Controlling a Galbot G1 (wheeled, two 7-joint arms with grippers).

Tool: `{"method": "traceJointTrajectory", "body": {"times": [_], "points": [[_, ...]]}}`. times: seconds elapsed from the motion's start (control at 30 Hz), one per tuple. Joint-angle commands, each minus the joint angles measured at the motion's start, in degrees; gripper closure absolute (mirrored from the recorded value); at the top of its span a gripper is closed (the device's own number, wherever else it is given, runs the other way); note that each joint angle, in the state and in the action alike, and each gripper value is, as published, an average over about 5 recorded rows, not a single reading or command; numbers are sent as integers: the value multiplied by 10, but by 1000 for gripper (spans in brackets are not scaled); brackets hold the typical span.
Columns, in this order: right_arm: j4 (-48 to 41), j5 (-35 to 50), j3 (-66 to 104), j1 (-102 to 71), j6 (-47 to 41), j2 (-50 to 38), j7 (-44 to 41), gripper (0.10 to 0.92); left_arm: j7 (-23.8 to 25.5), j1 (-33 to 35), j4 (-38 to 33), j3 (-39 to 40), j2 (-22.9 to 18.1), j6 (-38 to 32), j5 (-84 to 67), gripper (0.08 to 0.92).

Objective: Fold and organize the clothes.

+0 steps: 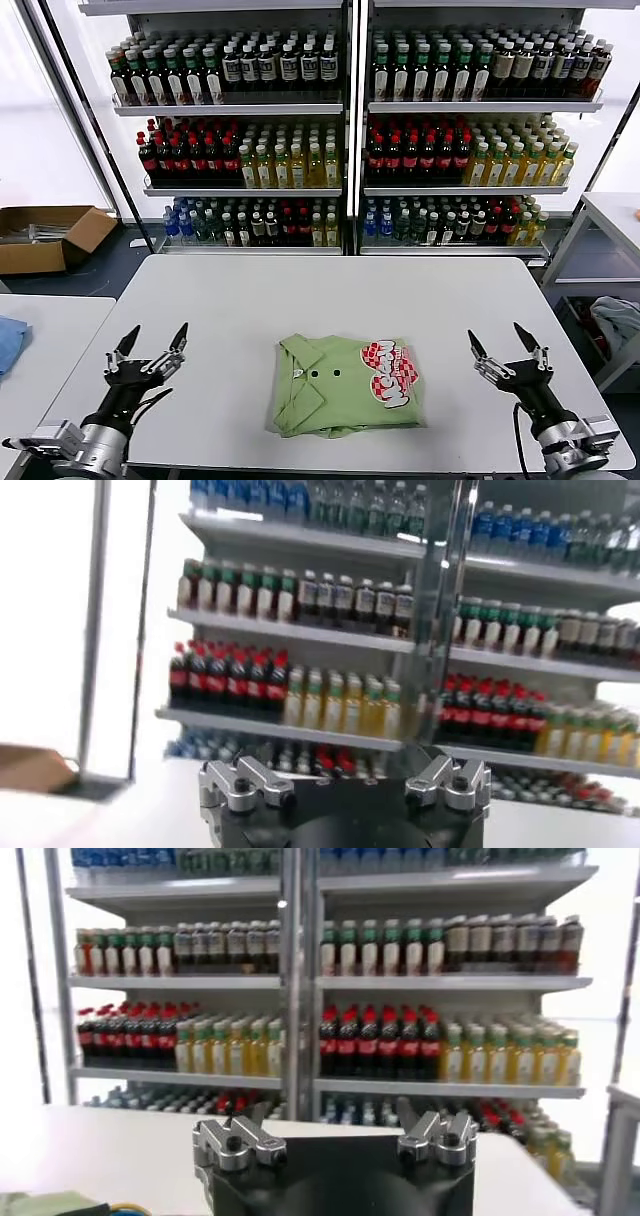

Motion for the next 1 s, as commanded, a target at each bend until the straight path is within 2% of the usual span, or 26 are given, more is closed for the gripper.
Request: {"method": "traceJointTrajectory", "body": {"times": [0.03, 0.37, 0.47, 0.67, 1.0], "points": [[-8, 5, 78, -41, 49, 34, -36, 203, 78, 3, 58, -89, 8, -82, 67, 177], [-1, 11, 80, -43, 58, 41, -33, 203, 114, 14, 49, -88, 6, -84, 32, 177], [3, 20, 76, -39, 48, 42, -33, 203, 122, 25, 52, -100, 9, -100, 34, 177], [16, -15, 59, -67, 57, 45, -34, 203, 154, 36, 57, -101, 18, -144, 70, 177], [24, -26, 51, -88, 56, 45, -37, 203, 163, 43, 40, -108, 11, -145, 64, 177]]}}
